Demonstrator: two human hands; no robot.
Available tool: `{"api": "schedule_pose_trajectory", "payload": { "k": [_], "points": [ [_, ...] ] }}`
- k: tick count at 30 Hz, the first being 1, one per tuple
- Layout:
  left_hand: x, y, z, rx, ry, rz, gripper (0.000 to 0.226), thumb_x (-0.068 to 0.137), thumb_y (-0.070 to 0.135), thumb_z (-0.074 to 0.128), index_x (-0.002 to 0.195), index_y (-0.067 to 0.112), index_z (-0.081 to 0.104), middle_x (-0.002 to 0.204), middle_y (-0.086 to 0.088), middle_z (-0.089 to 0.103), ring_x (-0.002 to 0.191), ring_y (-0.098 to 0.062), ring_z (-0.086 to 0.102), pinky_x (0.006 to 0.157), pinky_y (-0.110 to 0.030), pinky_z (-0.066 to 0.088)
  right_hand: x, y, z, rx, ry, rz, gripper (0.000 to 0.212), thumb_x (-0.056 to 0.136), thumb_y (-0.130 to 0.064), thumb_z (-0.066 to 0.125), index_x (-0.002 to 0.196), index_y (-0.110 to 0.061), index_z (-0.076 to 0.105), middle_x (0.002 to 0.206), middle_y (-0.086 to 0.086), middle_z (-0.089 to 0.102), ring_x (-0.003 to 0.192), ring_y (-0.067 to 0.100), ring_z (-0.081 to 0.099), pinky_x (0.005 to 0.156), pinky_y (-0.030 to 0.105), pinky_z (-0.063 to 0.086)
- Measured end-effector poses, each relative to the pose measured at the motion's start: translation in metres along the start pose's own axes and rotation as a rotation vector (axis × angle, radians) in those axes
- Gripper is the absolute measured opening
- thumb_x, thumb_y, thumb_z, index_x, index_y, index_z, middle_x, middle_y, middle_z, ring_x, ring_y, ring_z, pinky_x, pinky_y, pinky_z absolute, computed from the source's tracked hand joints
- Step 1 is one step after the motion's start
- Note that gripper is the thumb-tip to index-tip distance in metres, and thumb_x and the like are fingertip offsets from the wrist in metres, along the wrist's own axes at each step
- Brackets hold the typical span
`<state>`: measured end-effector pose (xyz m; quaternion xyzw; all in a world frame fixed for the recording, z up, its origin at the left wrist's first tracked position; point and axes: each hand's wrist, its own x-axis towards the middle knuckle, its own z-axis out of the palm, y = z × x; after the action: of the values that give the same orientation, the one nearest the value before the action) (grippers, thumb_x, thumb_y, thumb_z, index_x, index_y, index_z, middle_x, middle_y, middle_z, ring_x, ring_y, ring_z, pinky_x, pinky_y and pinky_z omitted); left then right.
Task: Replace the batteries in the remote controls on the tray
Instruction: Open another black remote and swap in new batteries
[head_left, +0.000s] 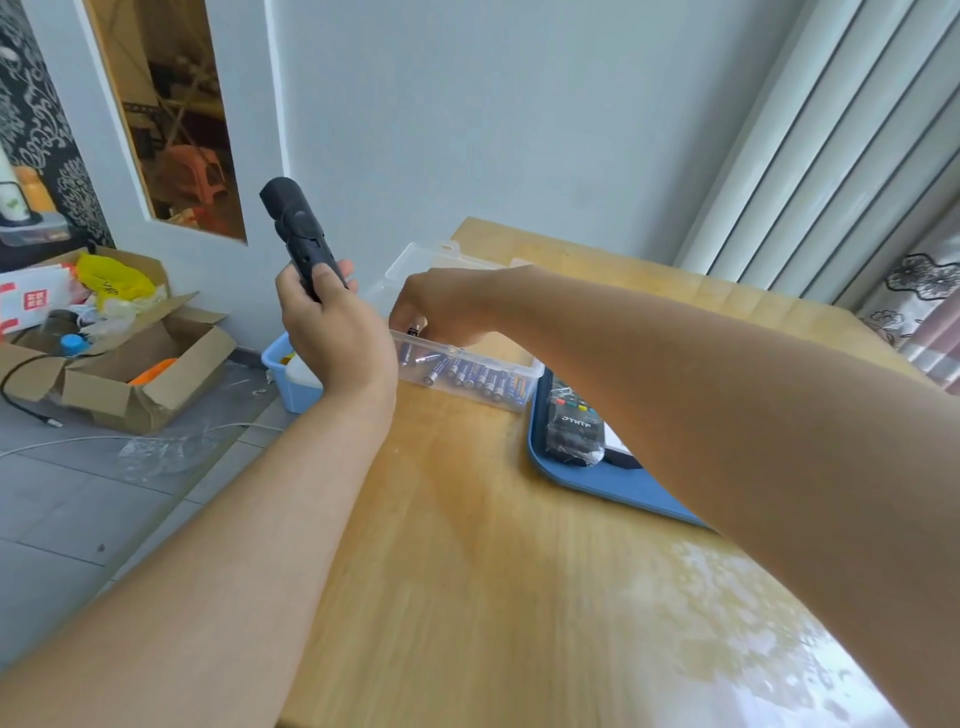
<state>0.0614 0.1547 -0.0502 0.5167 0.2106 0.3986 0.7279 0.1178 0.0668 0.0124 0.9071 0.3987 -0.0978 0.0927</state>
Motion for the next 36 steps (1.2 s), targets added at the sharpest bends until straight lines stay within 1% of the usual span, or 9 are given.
{"api": "schedule_pose_trajectory", "payload": {
  "k": [2,7,12,16,20,24,27,30,36],
  "points": [
    [0.000,0.000,-0.001,0.003,-0.003,0.000,0.024,0.108,0.020,0.038,0.123,0.016,0.057,0.106,0.004,0.071,0.099,-0.009,0.067,0.074,-0.006,0.047,-0.001,0.000,0.001,0.016,0.006,0.009,0.040,0.093,-0.007,0.052,0.113,-0.032,0.075,0.118,-0.003,0.067,0.103,0.021,0.061,0.086,0.034,0.052],
    [-0.002,0.001,-0.001,0.014,-0.010,-0.002,0.023,0.108,0.020,0.037,0.122,0.018,0.056,0.107,0.005,0.071,0.097,-0.007,0.067,0.077,-0.010,0.049,0.002,-0.001,0.001,-0.003,0.009,-0.010,0.048,0.084,0.002,0.050,0.092,-0.035,0.079,0.084,-0.019,0.067,0.081,0.009,0.060,0.058,0.021,0.042],
    [-0.001,0.001,-0.001,0.017,-0.010,-0.004,0.028,0.108,0.020,0.037,0.127,0.014,0.057,0.108,0.004,0.071,0.099,-0.009,0.069,0.073,-0.005,0.048,0.003,-0.003,0.001,0.046,0.040,-0.011,0.040,0.087,-0.003,0.058,0.088,-0.039,0.077,0.077,-0.021,0.065,0.074,0.002,0.057,0.058,0.020,0.042],
    [-0.001,0.001,-0.002,0.021,-0.005,-0.009,0.029,0.109,0.020,0.037,0.128,0.014,0.056,0.109,0.003,0.071,0.098,-0.008,0.068,0.071,-0.002,0.047,0.004,-0.001,0.004,0.163,0.090,0.032,0.030,0.094,-0.015,0.056,0.104,-0.033,0.076,0.105,-0.007,0.072,0.090,0.016,0.063,0.078,0.029,0.051],
    [-0.001,0.001,-0.002,0.030,-0.011,-0.003,0.029,0.109,0.020,0.036,0.130,0.014,0.055,0.110,0.003,0.070,0.097,-0.008,0.067,0.072,-0.004,0.049,0.006,0.001,0.005,0.152,0.104,0.039,0.028,0.097,-0.021,0.052,0.114,-0.022,0.074,0.098,0.004,0.072,0.073,0.014,0.055,0.066,0.027,0.042],
    [0.000,-0.001,-0.001,0.037,-0.004,-0.006,0.029,0.108,0.020,0.036,0.128,0.013,0.056,0.108,0.004,0.071,0.095,-0.008,0.068,0.069,-0.003,0.047,0.006,0.004,0.008,0.022,0.066,0.019,0.032,0.100,-0.019,0.043,0.111,-0.007,0.070,0.096,0.022,0.062,0.072,0.018,0.039,0.066,0.032,0.034],
    [0.001,-0.002,-0.001,0.034,-0.008,-0.014,0.028,0.108,0.020,0.036,0.127,0.015,0.056,0.105,0.006,0.071,0.095,-0.008,0.068,0.071,-0.005,0.047,0.001,0.002,0.007,-0.070,0.027,0.020,0.030,0.099,-0.015,0.045,0.108,-0.012,0.073,0.093,0.019,0.064,0.073,0.022,0.039,0.063,0.030,0.032],
    [0.000,-0.002,-0.001,0.032,-0.015,-0.010,0.028,0.109,0.021,0.036,0.128,0.016,0.056,0.105,0.007,0.070,0.094,-0.006,0.068,0.075,-0.007,0.049,-0.001,0.000,0.006,-0.062,0.021,0.044,0.030,0.092,-0.008,0.047,0.103,-0.021,0.072,0.097,0.009,0.069,0.081,0.025,0.053,0.067,0.030,0.041],
    [0.001,-0.003,0.000,0.030,-0.011,-0.019,0.025,0.109,0.021,0.036,0.124,0.019,0.055,0.102,0.008,0.069,0.092,-0.005,0.068,0.078,-0.011,0.050,-0.003,-0.001,0.003,-0.055,0.021,0.070,0.038,0.092,-0.002,0.049,0.109,-0.029,0.070,0.090,-0.010,0.057,0.095,0.022,0.059,0.073,0.030,0.043]
  ]
}}
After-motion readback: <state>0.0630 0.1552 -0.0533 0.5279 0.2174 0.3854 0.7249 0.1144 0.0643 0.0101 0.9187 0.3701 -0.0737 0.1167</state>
